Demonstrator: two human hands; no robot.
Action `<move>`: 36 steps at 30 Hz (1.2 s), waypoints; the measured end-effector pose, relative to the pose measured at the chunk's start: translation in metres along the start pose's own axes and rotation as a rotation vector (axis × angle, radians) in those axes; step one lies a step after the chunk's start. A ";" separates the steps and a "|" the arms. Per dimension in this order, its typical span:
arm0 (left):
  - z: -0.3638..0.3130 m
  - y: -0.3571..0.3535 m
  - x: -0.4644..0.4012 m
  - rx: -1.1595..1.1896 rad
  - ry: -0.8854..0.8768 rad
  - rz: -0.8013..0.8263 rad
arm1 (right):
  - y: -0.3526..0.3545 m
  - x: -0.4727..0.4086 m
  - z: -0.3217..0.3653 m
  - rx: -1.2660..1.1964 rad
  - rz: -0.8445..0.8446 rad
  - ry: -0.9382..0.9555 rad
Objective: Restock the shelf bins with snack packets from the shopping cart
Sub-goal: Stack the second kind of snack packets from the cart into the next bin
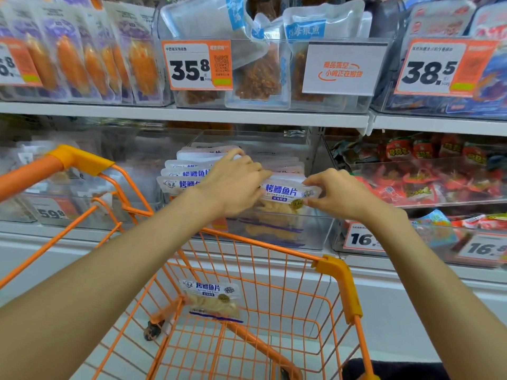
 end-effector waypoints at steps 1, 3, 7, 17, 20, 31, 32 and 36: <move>0.002 -0.001 -0.002 -0.005 -0.012 0.023 | 0.000 0.000 0.003 0.000 0.022 0.009; 0.005 -0.005 -0.006 -0.018 -0.024 0.074 | -0.003 -0.001 0.012 -0.061 0.042 0.043; 0.006 -0.005 -0.010 0.004 0.002 0.064 | -0.002 -0.003 0.018 -0.060 -0.038 0.089; -0.019 -0.021 -0.015 -0.092 -0.101 0.204 | -0.021 -0.003 0.000 -0.046 -0.041 -0.062; -0.021 -0.027 -0.011 -0.086 -0.120 0.257 | -0.026 -0.006 -0.002 -0.064 -0.019 -0.086; -0.022 -0.027 -0.016 -0.071 -0.100 0.289 | -0.039 -0.007 -0.001 -0.012 0.153 -0.049; -0.022 -0.027 -0.015 -0.070 -0.087 0.266 | -0.039 -0.006 -0.002 -0.013 0.117 -0.053; -0.006 -0.025 -0.004 0.047 0.072 0.175 | -0.028 -0.003 0.007 -0.057 -0.052 -0.016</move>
Point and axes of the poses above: each hand's wrist, its own x-axis away from the middle knuckle, its own y-axis out of the back of the hand, z = x × y, the point moved 10 cm from there along -x, towards the middle knuckle, and after that the axes turned 7 degrees about -x, right-handed, at the moved point
